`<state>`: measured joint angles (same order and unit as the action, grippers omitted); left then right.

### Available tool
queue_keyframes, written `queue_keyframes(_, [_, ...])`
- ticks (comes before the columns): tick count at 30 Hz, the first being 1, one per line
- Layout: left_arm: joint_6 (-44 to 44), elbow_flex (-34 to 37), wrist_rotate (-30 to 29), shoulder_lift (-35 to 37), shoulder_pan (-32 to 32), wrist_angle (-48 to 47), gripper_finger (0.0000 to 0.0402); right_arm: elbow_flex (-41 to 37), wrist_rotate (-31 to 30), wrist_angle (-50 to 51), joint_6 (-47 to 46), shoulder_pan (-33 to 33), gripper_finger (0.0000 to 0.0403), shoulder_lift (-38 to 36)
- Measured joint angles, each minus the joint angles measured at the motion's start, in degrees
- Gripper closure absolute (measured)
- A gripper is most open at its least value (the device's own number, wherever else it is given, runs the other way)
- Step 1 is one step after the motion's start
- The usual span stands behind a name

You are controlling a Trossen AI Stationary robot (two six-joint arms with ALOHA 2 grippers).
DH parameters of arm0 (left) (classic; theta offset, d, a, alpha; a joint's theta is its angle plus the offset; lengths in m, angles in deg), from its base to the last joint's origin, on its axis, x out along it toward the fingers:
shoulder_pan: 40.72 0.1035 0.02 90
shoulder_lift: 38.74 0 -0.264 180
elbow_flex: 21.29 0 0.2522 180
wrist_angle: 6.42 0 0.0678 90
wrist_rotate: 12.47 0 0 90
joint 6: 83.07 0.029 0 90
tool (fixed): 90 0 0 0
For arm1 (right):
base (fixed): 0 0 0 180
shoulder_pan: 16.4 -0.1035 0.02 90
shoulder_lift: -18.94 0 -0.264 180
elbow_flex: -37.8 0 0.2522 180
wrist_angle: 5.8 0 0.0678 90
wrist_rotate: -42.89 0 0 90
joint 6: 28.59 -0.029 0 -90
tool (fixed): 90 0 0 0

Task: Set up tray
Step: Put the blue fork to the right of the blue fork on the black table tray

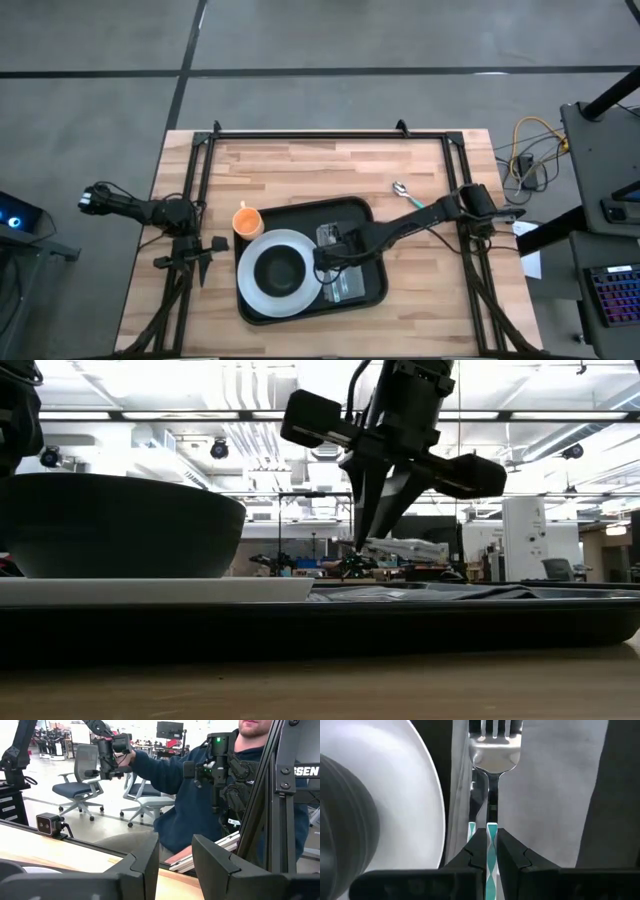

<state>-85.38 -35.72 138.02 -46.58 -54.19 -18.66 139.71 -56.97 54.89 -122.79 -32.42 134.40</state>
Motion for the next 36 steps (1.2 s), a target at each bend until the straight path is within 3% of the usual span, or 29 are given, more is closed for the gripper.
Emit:
queue_keyframes(14, [0.0,0.0,0.0,0.0,0.0,0.0,0.0304,-0.3,0.7,-4.2,0.1,-1.3,0.0390,3.9])
queue_keyframes(36, [0.0,0.0,0.0,-0.9,0.0,0.0,0.0304,2.1,0.7,1.1,0.3,-0.9,0.0390,5.0])
